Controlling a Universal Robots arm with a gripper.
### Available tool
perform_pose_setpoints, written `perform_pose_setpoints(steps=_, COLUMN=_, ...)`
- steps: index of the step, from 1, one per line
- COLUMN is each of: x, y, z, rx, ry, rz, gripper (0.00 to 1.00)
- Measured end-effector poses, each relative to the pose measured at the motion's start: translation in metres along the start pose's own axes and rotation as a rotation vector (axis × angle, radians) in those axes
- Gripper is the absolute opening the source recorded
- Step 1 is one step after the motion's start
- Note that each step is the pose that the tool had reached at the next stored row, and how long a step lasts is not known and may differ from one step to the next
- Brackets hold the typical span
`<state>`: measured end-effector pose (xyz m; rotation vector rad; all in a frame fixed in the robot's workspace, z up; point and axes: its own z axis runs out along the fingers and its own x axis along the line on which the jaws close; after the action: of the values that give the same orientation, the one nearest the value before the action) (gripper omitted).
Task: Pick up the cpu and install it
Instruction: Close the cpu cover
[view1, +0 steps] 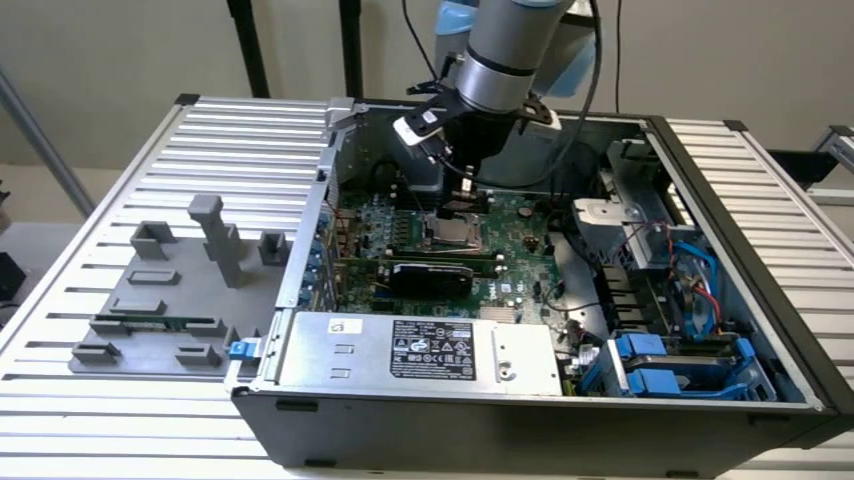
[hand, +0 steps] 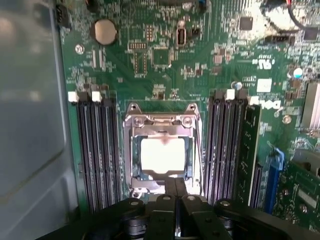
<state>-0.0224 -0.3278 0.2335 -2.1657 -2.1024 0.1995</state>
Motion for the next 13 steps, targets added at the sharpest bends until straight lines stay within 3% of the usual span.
perform_pose_setpoints(steps=5, x=0.000, y=-0.0125, z=0.0089, rx=0.0046, ry=-0.0002, rz=0.000, gripper=0.11)
perform_pose_setpoints(steps=13, x=0.002, y=-0.0123, z=0.0225, rx=0.0104, ry=-0.0002, rz=0.002, gripper=0.11)
